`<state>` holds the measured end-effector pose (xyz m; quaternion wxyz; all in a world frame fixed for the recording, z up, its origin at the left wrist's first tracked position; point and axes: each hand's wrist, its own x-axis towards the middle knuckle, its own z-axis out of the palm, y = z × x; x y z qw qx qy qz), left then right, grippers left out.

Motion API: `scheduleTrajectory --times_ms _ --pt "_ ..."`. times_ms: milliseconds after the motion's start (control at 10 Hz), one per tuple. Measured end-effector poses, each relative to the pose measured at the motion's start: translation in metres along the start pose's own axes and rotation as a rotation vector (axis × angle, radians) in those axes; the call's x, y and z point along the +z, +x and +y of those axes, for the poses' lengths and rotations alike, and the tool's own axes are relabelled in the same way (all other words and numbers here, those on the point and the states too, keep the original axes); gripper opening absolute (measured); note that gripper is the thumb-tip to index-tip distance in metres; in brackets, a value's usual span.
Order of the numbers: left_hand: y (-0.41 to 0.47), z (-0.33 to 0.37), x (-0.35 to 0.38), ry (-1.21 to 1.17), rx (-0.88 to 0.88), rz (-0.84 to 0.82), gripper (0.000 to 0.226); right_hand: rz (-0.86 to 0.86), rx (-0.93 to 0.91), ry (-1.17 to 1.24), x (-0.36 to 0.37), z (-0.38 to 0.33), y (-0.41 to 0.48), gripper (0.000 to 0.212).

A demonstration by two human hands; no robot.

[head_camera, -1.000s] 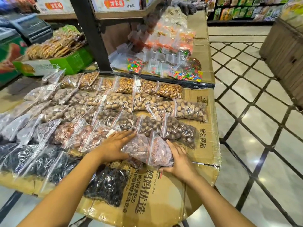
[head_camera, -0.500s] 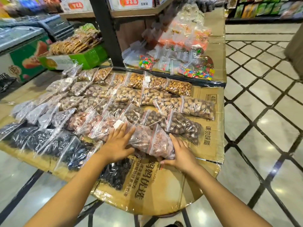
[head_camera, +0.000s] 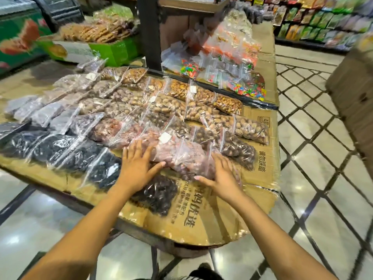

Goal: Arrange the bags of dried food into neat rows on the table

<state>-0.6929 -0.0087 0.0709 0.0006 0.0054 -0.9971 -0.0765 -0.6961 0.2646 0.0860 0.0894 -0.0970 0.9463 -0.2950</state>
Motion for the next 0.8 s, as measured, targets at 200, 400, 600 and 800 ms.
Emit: scheduleTrajectory --times_ms 200,400,600,800 --pt "-0.033 -0.090 -0.002 -0.040 -0.078 -0.065 0.101 0.064 -0.125 -0.161 0.044 -0.088 0.013 0.092" --pt "-0.054 -0.149 0.004 -0.095 -0.022 -0.074 0.088 0.070 -0.170 -0.220 0.099 -0.161 0.028 0.091" --pt "-0.057 -0.180 0.008 -0.062 0.005 -0.044 0.086 0.036 -0.184 -0.329 0.151 -0.202 0.037 0.092" --pt "-0.059 -0.206 0.014 -0.125 -0.006 0.092 0.083 0.030 -0.178 -0.439 0.168 -0.230 0.050 0.088"
